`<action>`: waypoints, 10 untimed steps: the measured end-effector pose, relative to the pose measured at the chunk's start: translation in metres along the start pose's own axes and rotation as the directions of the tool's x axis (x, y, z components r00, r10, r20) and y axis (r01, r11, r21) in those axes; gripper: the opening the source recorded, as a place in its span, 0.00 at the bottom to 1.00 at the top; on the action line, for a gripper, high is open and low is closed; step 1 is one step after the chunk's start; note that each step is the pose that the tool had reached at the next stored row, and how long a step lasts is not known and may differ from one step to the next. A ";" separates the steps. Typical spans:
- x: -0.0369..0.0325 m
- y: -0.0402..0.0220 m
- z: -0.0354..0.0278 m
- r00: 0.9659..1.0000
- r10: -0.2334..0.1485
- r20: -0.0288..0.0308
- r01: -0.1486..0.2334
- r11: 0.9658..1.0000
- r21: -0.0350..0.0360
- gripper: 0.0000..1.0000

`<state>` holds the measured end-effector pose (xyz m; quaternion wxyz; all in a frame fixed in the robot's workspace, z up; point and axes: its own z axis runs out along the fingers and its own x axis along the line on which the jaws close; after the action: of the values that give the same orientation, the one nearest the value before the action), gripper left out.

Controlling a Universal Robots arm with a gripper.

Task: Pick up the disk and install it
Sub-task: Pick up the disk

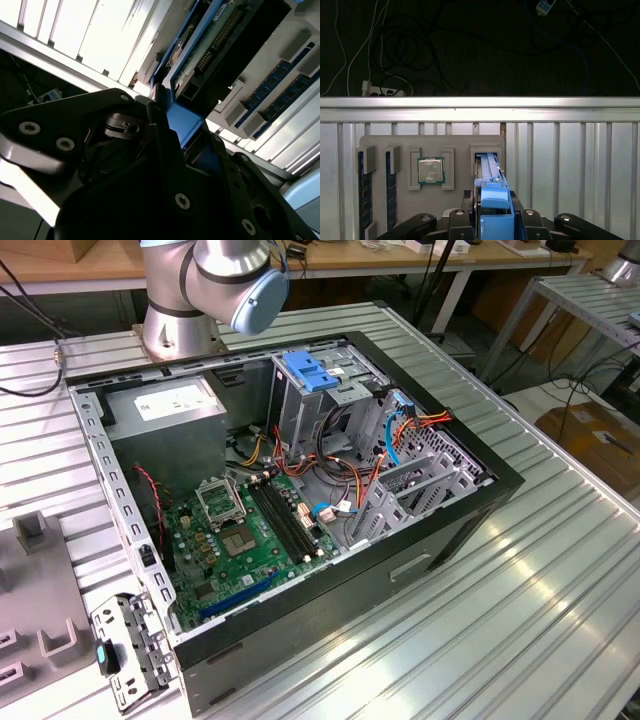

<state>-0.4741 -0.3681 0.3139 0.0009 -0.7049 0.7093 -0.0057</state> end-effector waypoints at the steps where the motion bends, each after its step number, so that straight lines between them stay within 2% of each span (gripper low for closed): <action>1: 0.0000 0.0000 -0.0008 1.000 0.000 0.000 0.000 1.000 0.000 0.37; 10: 0.0001 -0.0001 -0.0087 1.000 0.000 -0.002 0.000 1.000 0.001 0.37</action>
<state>-0.4741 -0.3681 0.3227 0.0007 -0.7049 0.7093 -0.0067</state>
